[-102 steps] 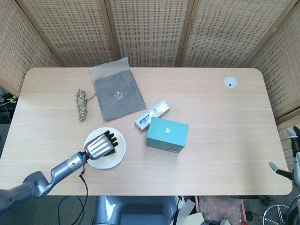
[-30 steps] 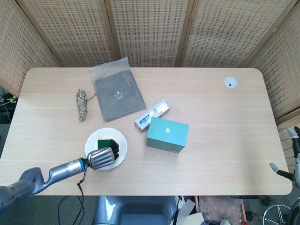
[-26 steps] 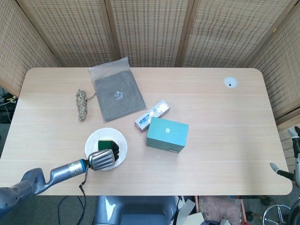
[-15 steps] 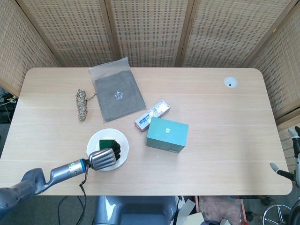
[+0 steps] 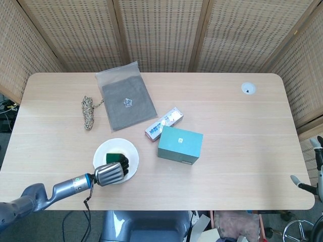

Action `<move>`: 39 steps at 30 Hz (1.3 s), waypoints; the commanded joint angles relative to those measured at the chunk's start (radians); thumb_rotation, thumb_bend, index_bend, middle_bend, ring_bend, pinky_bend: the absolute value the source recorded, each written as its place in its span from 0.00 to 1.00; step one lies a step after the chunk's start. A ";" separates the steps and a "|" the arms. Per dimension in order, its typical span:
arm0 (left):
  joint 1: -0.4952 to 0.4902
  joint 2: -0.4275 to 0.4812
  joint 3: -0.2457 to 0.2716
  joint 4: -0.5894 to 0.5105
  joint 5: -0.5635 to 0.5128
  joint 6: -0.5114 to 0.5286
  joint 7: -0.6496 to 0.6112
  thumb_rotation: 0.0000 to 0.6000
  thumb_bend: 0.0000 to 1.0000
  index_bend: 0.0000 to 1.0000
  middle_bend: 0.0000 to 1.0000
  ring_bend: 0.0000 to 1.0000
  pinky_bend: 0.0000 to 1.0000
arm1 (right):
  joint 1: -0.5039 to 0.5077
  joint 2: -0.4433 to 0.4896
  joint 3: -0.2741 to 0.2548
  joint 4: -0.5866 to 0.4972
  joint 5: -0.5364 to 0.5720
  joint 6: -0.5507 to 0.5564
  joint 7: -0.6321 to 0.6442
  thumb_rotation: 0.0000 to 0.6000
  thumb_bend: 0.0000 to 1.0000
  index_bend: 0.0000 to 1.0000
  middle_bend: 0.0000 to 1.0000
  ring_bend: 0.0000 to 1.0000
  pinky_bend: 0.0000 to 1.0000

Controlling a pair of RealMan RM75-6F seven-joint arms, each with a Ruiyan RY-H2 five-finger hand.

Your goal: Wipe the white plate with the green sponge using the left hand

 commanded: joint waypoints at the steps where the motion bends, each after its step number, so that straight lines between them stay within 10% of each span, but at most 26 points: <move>1: 0.002 -0.015 0.007 0.021 0.002 -0.018 -0.002 1.00 0.23 0.78 0.47 0.33 0.36 | 0.001 -0.001 0.001 0.000 0.002 -0.002 -0.001 1.00 0.00 0.00 0.00 0.00 0.00; 9: 0.006 -0.014 -0.001 0.034 0.000 0.015 -0.023 1.00 0.23 0.78 0.47 0.33 0.36 | 0.000 0.000 0.000 -0.003 -0.001 0.001 -0.002 1.00 0.00 0.00 0.00 0.00 0.00; 19: 0.012 0.104 -0.144 -0.068 -0.128 0.111 -0.075 1.00 0.23 0.78 0.47 0.33 0.36 | -0.007 0.007 -0.002 -0.009 -0.012 0.013 0.011 1.00 0.00 0.00 0.00 0.00 0.00; 39: 0.131 0.213 -0.192 -0.143 -0.451 -0.191 -0.286 1.00 0.20 0.68 0.38 0.31 0.31 | -0.012 0.016 -0.011 -0.018 -0.034 0.021 0.019 1.00 0.00 0.00 0.00 0.00 0.00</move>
